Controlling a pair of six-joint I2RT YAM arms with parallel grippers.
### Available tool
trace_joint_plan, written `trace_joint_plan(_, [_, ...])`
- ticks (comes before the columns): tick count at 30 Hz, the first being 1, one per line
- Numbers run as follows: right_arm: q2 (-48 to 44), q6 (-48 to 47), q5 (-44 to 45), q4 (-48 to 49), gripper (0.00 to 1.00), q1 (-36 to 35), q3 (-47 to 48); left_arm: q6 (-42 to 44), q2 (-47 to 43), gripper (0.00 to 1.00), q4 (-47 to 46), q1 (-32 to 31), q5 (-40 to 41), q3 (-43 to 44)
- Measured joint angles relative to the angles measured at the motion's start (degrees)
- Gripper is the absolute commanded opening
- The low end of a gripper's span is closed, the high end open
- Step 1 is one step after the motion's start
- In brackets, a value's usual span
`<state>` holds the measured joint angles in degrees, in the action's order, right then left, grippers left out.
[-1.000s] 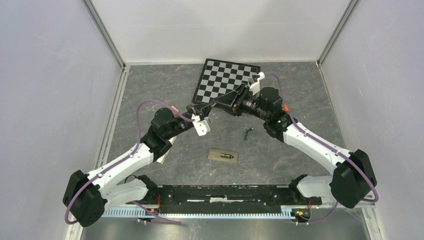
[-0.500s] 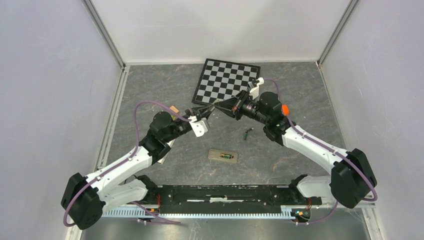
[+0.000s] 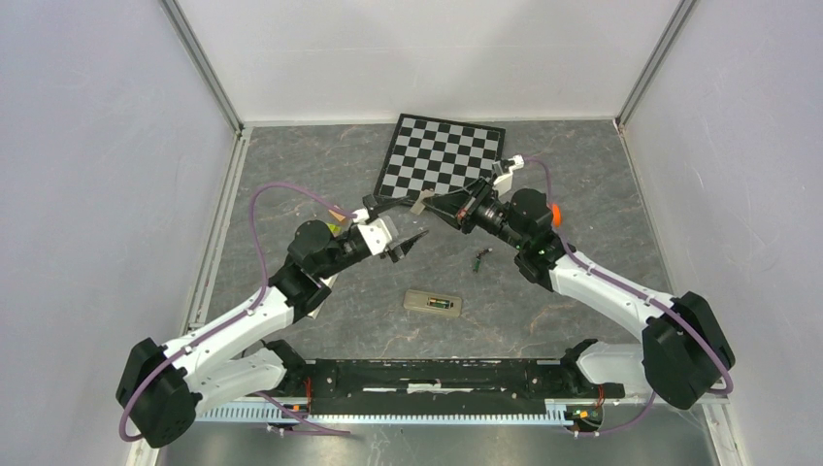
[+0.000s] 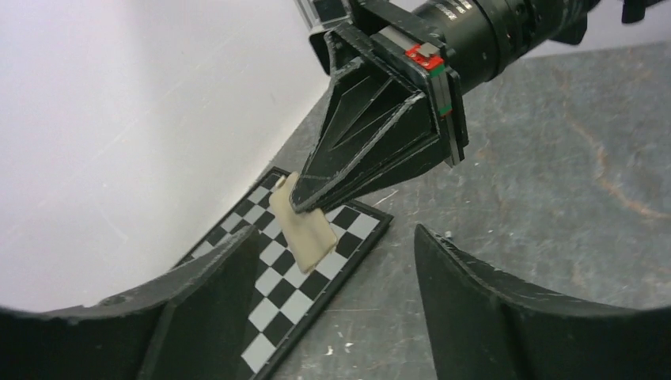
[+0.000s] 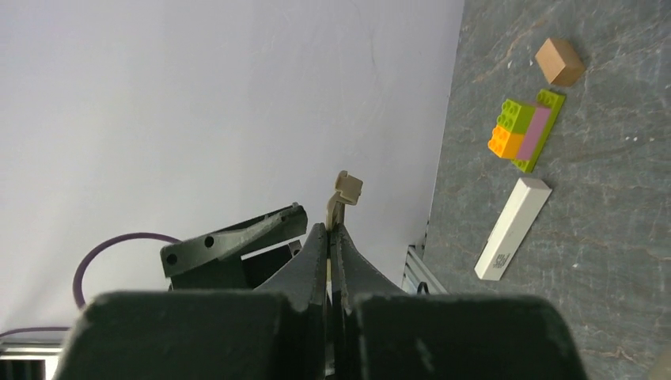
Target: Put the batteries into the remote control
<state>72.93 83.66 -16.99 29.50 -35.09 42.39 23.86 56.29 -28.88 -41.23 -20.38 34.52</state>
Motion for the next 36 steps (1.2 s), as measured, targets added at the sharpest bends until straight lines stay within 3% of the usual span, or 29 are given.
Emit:
trace_joint_plan(4, [-1.97, -1.18, 1.88, 3.93, 0.00, 0.74, -2.91, -10.36, -1.57, 0.99, 0.35, 0.00, 2.43, 0.02])
trace_joint_plan(6, [-2.75, -1.95, 2.64, 5.90, 0.00, 1.07, -3.98, -17.79, -2.69, 1.00, 2.38, -0.02, 5.01, 0.79])
trace_joint_plan(12, [-6.36, -4.39, 5.51, 12.35, 0.00, 1.86, -8.50, -44.26, -0.26, 0.99, 16.00, 0.28, 9.79, 13.57])
trace_joint_plan(18, [-7.63, -5.79, 6.36, 18.05, 0.00, 1.99, -9.77, -68.89, 3.58, 0.83, 18.40, 1.51, 9.31, 16.31])
trace_joint_plan(24, [-7.80, -5.88, 6.10, 21.94, 0.00, 1.99, -10.21, -85.13, 11.41, 0.59, 16.00, 3.17, 4.04, 16.24])
trace_joint_plan(31, [-7.04, -4.35, 4.98, 25.16, 0.00, 2.21, -11.15, -90.12, 11.96, 0.44, 12.11, 3.28, 1.14, 16.13])
trace_joint_plan(36, [-6.27, -3.39, 4.50, 26.80, 0.00, 2.21, -11.50, -91.78, 11.96, 0.16, 10.84, 3.30, -0.39, 16.13])
